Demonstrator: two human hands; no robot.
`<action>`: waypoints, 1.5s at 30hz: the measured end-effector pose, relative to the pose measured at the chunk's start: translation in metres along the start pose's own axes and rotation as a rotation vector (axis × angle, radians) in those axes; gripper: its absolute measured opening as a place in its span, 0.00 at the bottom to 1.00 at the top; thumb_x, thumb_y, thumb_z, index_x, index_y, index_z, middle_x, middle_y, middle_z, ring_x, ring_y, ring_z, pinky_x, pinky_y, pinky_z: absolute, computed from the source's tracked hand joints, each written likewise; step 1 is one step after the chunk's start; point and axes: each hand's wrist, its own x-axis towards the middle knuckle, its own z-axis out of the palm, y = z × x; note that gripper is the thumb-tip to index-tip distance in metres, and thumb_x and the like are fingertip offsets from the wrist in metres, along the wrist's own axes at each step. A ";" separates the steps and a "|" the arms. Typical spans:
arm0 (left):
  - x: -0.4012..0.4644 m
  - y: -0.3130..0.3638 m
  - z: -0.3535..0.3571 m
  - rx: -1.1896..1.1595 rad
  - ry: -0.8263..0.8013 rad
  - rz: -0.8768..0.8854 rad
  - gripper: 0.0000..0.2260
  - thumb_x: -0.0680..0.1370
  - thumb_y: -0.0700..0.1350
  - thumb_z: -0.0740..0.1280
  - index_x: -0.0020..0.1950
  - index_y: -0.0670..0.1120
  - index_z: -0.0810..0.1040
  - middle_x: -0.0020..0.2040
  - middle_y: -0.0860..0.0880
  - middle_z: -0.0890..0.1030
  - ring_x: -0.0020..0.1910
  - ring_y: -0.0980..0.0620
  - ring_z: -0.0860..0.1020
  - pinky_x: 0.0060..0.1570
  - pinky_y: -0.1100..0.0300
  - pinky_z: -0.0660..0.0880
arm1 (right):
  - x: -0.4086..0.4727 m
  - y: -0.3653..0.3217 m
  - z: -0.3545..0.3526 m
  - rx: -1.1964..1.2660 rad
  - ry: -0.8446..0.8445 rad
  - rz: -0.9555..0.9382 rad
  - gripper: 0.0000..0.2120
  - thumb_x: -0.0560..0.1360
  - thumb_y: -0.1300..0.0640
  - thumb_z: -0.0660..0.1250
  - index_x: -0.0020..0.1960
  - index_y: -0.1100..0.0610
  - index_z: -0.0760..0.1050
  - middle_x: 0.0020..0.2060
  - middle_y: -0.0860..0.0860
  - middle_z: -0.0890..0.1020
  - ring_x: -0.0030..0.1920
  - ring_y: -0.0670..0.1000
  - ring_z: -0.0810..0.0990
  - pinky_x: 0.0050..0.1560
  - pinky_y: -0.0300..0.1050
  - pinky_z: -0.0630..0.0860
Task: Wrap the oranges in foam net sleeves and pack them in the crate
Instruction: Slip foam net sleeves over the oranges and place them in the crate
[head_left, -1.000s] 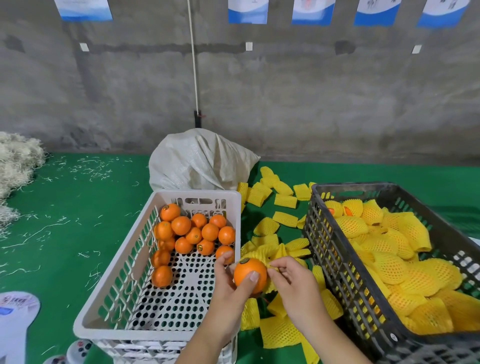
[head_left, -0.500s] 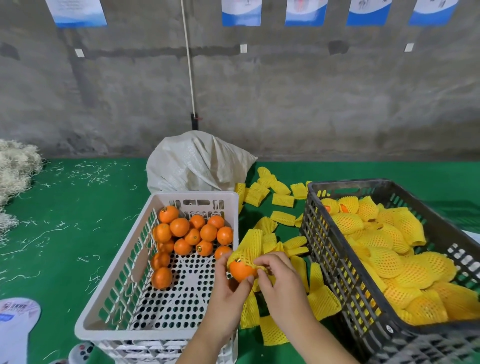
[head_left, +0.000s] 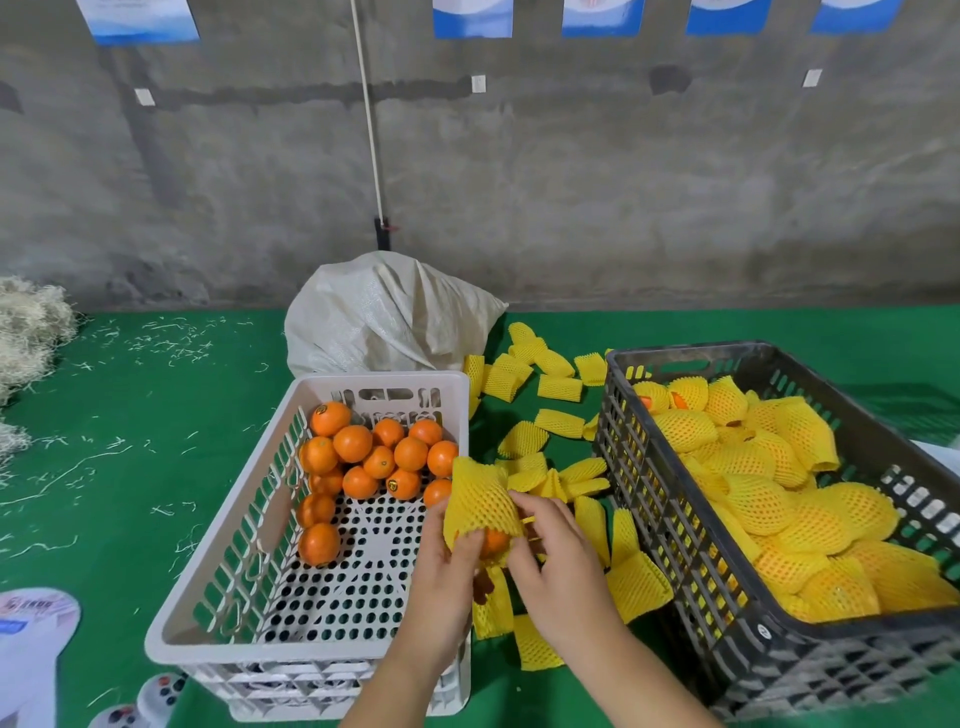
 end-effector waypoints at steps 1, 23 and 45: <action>-0.001 -0.001 -0.002 0.040 -0.068 0.012 0.27 0.77 0.55 0.75 0.74 0.53 0.73 0.61 0.44 0.84 0.58 0.47 0.84 0.54 0.53 0.81 | 0.001 0.001 -0.002 0.002 0.027 -0.017 0.19 0.81 0.60 0.64 0.70 0.47 0.74 0.58 0.34 0.72 0.59 0.36 0.74 0.54 0.32 0.74; -0.001 -0.008 0.000 0.386 -0.166 0.158 0.35 0.80 0.41 0.72 0.81 0.63 0.61 0.73 0.61 0.75 0.71 0.58 0.76 0.65 0.64 0.76 | -0.004 -0.024 0.004 0.827 -0.136 0.660 0.43 0.71 0.42 0.78 0.78 0.40 0.57 0.72 0.48 0.73 0.71 0.53 0.73 0.72 0.60 0.70; -0.002 -0.001 0.010 0.404 -0.089 0.106 0.15 0.84 0.43 0.68 0.69 0.56 0.76 0.40 0.53 0.77 0.39 0.58 0.78 0.46 0.67 0.75 | 0.076 0.088 -0.083 -0.007 0.291 0.408 0.24 0.80 0.51 0.63 0.75 0.37 0.66 0.79 0.35 0.48 0.80 0.53 0.50 0.73 0.55 0.63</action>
